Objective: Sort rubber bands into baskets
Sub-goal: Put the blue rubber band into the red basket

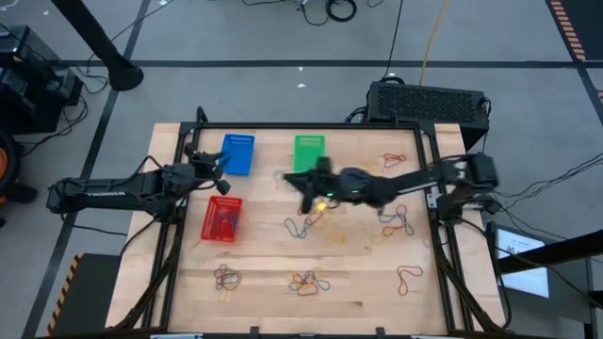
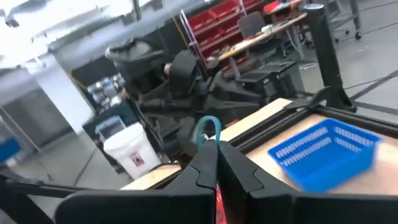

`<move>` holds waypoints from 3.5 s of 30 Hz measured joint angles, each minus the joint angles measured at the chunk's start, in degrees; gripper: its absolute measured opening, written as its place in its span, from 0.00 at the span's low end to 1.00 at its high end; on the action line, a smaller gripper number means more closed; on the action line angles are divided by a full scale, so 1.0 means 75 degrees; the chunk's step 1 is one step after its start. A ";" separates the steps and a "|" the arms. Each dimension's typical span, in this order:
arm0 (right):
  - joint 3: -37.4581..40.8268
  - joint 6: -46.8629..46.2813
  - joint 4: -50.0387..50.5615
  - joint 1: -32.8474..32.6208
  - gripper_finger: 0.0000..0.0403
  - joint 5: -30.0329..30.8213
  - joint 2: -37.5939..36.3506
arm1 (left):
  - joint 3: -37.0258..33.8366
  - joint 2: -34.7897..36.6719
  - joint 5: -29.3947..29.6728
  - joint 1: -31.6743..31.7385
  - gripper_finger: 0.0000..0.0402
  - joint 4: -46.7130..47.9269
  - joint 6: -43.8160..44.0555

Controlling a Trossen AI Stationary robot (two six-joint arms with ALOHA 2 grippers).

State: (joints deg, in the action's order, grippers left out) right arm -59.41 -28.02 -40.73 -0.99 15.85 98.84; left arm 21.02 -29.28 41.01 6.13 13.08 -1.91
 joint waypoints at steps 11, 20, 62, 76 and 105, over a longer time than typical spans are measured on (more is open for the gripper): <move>-0.4878 0.0660 0.1942 -0.0091 0.00 -0.1279 0.3595 | 0.0000 0.0000 0.1231 0.0005 0.22 0.0361 0.0219; -0.6960 0.0658 0.2471 -0.0106 0.00 -0.1601 0.5430 | -0.0025 0.0000 0.1827 0.0312 0.22 0.0370 0.0419; -0.7469 0.2875 0.4026 -0.0652 0.26 -0.2536 0.5742 | -0.0137 -0.0006 0.0375 0.0452 0.22 0.0020 0.0353; -0.7458 0.5490 0.3687 -0.1325 0.25 -0.2555 0.5984 | -0.0137 -0.0008 -0.4594 0.0443 0.22 -0.0509 0.0621; -0.7458 0.3980 0.3057 -0.2062 0.25 -0.2351 0.6581 | -0.0871 -0.0332 -0.4412 -0.0471 0.22 -0.0840 0.1598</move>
State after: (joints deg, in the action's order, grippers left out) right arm -115.35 1.82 -17.80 -16.45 -1.78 148.20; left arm 14.48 -31.77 7.92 2.60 6.78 10.07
